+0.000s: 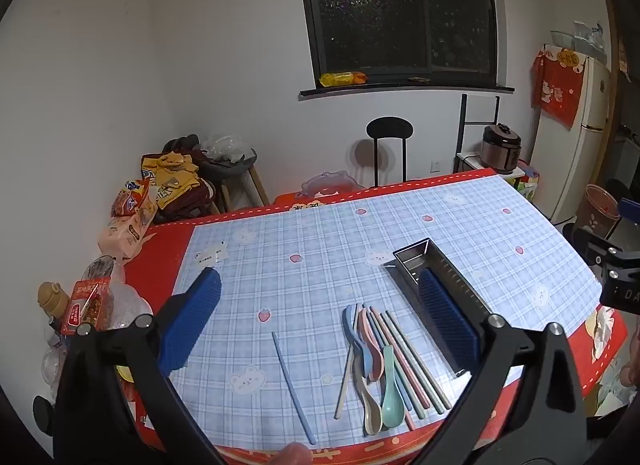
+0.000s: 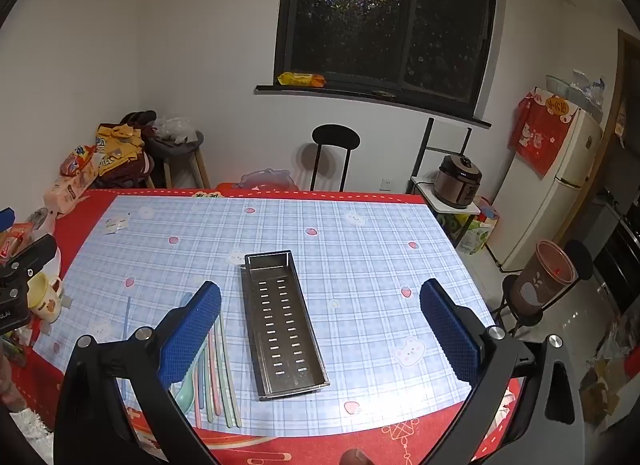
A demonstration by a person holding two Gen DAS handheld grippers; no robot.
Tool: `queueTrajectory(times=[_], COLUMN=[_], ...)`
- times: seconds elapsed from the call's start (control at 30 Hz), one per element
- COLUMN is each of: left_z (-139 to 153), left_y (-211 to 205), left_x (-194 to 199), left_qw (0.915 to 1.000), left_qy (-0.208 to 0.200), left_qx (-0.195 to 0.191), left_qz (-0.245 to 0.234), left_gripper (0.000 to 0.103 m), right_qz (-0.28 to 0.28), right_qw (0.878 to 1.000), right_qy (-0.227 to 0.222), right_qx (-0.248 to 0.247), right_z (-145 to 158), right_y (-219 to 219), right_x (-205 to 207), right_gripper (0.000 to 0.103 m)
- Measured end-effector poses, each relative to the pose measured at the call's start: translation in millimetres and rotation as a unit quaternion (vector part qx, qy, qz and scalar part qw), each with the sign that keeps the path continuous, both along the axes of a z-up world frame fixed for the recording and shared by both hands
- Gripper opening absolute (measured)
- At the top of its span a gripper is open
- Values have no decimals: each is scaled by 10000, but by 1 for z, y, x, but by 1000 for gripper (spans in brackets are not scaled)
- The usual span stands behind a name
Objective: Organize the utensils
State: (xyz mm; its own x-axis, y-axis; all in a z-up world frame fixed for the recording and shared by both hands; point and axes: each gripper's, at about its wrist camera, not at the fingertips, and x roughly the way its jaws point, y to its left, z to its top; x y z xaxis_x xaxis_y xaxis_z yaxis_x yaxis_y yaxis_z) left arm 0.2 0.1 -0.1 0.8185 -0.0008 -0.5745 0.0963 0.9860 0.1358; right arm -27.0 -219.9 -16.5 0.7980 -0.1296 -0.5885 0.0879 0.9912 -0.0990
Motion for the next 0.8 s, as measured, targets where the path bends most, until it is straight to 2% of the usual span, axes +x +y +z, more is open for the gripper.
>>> queueTrajectory(times=[0.8], left_z=[-7], left_y=[-5], left_x=[0], left_qw=[9999], left_qy=[89], left_qx=[23], left_qz=[-62], left_gripper=[97], right_qz=[-64], right_qw=[9999], right_qy=[82], right_qx=[39], right_z=[-3], right_y=[1], right_x=[5], right_gripper=[98])
